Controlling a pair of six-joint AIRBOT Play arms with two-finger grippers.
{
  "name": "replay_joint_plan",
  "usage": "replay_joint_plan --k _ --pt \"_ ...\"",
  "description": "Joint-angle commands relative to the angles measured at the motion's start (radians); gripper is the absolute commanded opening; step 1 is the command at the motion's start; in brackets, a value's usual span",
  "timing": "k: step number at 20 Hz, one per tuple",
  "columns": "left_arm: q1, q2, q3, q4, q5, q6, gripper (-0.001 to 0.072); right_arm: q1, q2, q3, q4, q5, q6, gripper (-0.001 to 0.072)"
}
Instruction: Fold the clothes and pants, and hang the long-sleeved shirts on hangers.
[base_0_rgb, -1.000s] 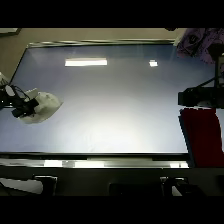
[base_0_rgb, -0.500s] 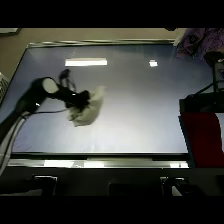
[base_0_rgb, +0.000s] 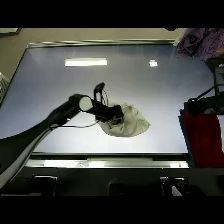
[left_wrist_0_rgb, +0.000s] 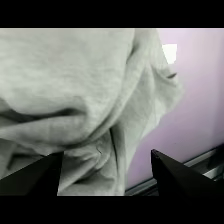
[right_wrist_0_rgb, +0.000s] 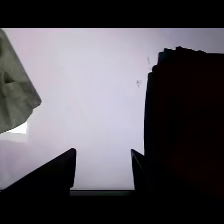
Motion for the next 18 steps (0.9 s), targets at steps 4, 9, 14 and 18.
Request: replay_joint_plan --k 4,9,14,18 --pt "0.358 0.119 0.001 -0.007 -0.089 0.189 0.0631 -0.001 -0.15 -0.368 0.159 -0.256 0.154 0.0487" --pt "0.515 0.116 0.001 -0.033 -0.126 0.2 0.063 0.0 -0.389 -0.407 0.562 -0.472 0.036 0.06" --pt "0.539 0.089 0.001 -0.042 -0.124 0.207 0.063 0.0 -0.505 -0.407 0.779 -0.526 -0.133 0.0566" --pt "0.522 0.012 0.001 -0.137 -0.085 0.251 0.063 0.0 -0.508 -0.407 0.736 -0.514 -0.153 0.0034"
